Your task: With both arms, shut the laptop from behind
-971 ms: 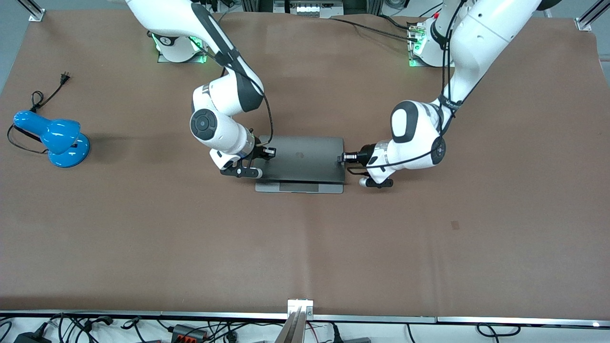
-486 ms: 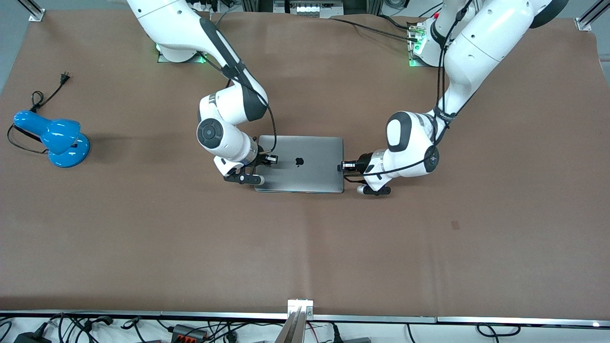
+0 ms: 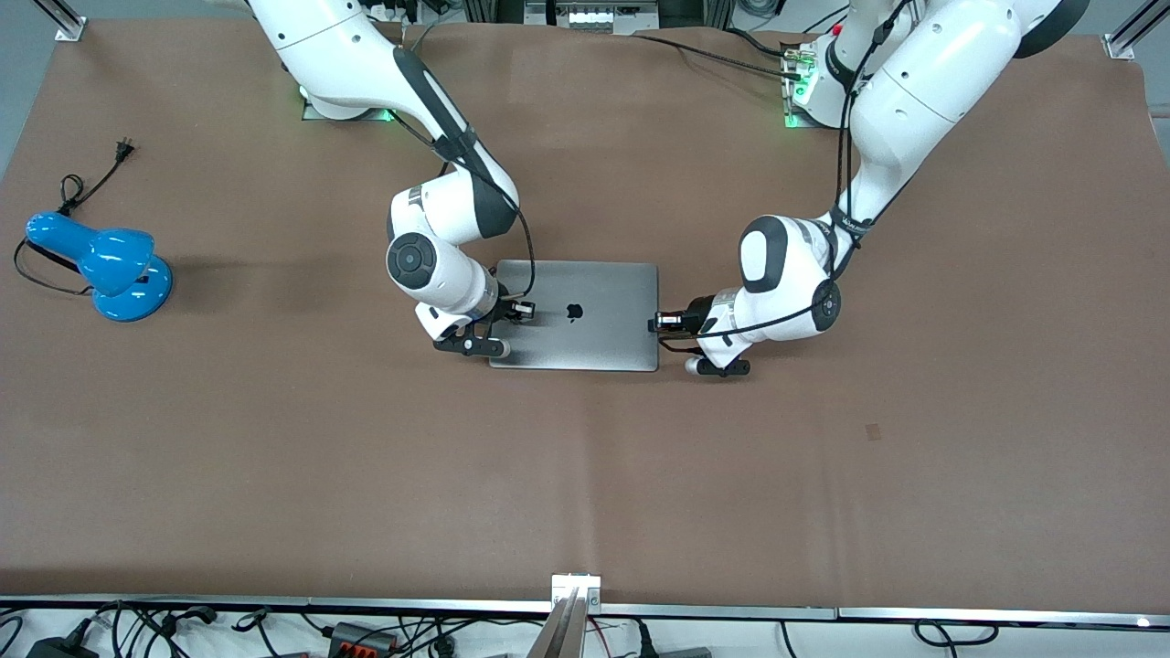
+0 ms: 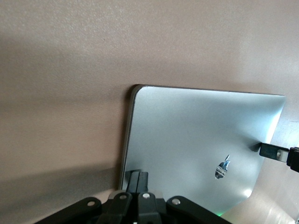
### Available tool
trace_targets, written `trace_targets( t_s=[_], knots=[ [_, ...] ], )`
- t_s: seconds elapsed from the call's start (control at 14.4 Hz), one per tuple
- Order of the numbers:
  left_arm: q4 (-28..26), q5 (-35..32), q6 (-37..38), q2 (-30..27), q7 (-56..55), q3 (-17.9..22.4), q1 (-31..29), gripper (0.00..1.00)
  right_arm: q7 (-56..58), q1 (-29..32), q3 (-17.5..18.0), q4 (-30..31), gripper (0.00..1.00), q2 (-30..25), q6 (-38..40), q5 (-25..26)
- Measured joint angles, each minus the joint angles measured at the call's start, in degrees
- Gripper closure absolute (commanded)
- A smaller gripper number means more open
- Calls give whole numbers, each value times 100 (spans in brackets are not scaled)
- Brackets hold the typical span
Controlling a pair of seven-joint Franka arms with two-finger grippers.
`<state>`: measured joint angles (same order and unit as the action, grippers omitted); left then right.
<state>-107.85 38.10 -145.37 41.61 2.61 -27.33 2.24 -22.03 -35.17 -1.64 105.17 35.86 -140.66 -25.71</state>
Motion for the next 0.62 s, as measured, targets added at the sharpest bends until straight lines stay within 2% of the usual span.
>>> trace_targets(
  t_s=[0.28, 0.42, 0.62],
  knots=[
    [116, -23, 4, -61, 0, 4, -4, 100, 0, -1, 0, -1, 100, 0, 0, 1],
    [167, -25, 354, -264, 0, 84, -16, 100, 0, -2, -3, -19, 100, -1, -4, 1],
    [191, -27, 1285, -756, 0, 460, -50, 100, 0, -11, -147, -127, 100, -126, 23, 9]
  ],
)
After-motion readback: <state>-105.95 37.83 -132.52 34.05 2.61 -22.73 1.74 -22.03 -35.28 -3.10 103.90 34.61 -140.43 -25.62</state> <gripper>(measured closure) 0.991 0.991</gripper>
